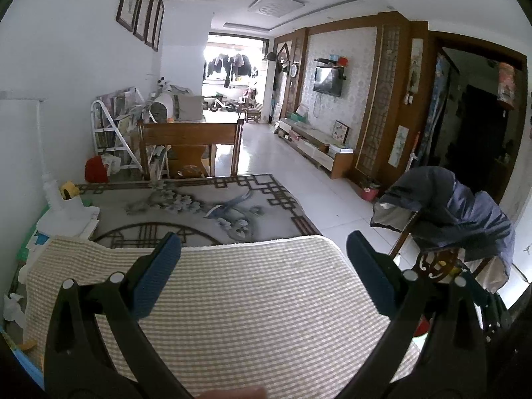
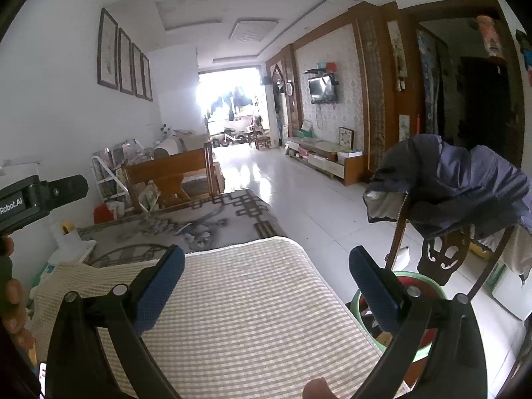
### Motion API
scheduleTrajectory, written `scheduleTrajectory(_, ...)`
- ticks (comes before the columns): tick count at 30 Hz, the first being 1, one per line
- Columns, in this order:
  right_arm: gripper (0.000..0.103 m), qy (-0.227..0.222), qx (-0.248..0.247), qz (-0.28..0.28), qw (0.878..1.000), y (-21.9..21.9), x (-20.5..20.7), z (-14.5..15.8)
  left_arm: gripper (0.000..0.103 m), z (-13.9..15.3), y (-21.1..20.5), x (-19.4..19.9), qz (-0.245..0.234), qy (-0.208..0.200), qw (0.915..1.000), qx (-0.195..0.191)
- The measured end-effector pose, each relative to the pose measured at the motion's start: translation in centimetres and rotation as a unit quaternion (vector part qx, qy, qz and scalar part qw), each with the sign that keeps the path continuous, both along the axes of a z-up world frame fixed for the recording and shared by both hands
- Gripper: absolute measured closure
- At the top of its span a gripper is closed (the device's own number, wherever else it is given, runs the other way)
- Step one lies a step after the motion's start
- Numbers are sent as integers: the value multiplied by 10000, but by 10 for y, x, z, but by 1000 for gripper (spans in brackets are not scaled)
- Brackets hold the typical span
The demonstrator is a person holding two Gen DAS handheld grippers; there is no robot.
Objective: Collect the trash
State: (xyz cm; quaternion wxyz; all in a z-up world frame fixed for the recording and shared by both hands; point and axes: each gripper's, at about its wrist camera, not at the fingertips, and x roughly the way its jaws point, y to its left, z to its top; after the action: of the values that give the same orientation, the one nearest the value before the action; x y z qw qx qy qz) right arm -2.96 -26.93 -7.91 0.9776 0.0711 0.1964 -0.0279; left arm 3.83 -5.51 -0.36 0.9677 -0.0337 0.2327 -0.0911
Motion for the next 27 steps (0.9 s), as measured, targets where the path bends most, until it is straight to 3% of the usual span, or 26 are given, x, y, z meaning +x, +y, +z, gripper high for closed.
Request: scheduleTrajectory(27, 7, 149, 31, 40, 9999, 2, 3, -13, 5, -11, 6, -2, 11, 80, 10000, 21)
